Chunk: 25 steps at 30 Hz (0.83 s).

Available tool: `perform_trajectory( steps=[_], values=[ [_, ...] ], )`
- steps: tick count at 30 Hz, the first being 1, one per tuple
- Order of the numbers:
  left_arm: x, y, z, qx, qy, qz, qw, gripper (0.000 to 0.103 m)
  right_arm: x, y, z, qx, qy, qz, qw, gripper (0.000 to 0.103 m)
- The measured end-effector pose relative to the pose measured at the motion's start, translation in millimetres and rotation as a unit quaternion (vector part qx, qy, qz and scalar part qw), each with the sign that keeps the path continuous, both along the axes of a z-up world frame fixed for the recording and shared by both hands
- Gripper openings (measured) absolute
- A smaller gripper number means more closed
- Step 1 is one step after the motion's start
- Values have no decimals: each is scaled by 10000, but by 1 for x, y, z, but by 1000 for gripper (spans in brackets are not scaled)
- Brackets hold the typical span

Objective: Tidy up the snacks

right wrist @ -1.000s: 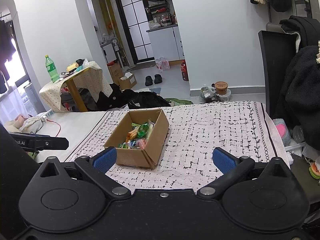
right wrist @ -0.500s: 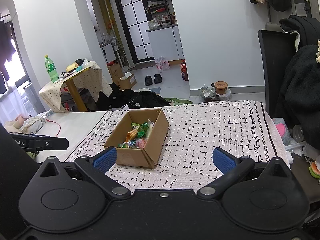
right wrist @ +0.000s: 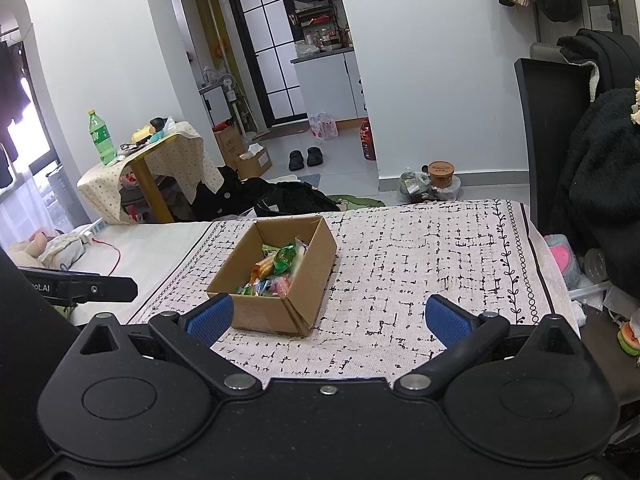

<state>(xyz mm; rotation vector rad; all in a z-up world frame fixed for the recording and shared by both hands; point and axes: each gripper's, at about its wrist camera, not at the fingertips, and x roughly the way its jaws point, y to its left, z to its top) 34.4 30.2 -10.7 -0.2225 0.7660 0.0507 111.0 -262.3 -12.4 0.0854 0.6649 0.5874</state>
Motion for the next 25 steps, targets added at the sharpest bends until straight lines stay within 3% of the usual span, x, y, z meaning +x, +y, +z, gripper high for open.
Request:
perform_trajectory(
  steps=[25],
  values=[
    [0,-3,-2,-42,8,-21,10000,103,0,2,-2,-30,61,-17,10000,103]
  ],
)
